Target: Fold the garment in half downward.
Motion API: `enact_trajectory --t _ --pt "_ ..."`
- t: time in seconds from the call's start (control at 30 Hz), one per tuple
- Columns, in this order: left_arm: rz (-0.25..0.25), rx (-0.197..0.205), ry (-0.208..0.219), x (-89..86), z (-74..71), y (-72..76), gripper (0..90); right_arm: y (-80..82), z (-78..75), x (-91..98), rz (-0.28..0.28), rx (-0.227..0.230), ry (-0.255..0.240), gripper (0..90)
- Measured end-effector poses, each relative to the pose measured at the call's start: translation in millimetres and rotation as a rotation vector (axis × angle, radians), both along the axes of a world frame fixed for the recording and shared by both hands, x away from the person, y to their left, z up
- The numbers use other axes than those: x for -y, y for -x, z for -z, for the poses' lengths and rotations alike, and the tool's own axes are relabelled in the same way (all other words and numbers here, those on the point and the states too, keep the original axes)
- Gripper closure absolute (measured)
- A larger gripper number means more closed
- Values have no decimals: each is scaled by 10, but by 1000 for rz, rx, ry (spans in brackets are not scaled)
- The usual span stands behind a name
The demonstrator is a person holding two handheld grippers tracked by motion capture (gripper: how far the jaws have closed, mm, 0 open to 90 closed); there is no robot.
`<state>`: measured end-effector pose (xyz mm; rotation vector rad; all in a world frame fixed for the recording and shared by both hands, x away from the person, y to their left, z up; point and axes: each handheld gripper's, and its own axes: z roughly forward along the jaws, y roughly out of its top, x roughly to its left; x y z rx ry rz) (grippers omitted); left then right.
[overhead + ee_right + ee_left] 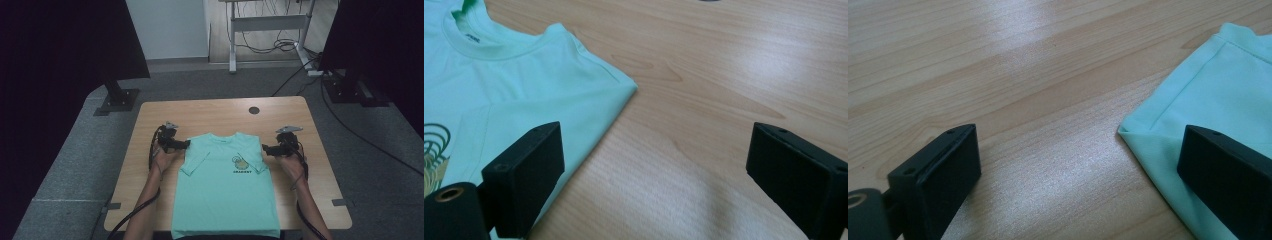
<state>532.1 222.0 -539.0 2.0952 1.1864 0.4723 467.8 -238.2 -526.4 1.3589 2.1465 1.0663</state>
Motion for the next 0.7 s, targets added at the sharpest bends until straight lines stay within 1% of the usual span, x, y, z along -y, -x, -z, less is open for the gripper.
enact_trajectory --t 0.1,0.3,0.4,0.5,0.57,0.7 --pt "0 0 0 0 0 0 39 -56 10 -12 -11 2 1 109" --pt "1 0 -1 1 0 -1 39 -151 40 -52 -59 10 12 142" --pt "1 0 -1 1 0 -1 39 -200 50 -74 -69 14 15 172" --pt "1 1 0 2 0 0 40 -248 56 -88 -61 16 29 188" --pt "1 1 0 2 1 0 40 -272 61 -95 -62 18 19 201" --pt "1 1 0 2 0 1 41 -300 66 -116 -68 26 22 236"
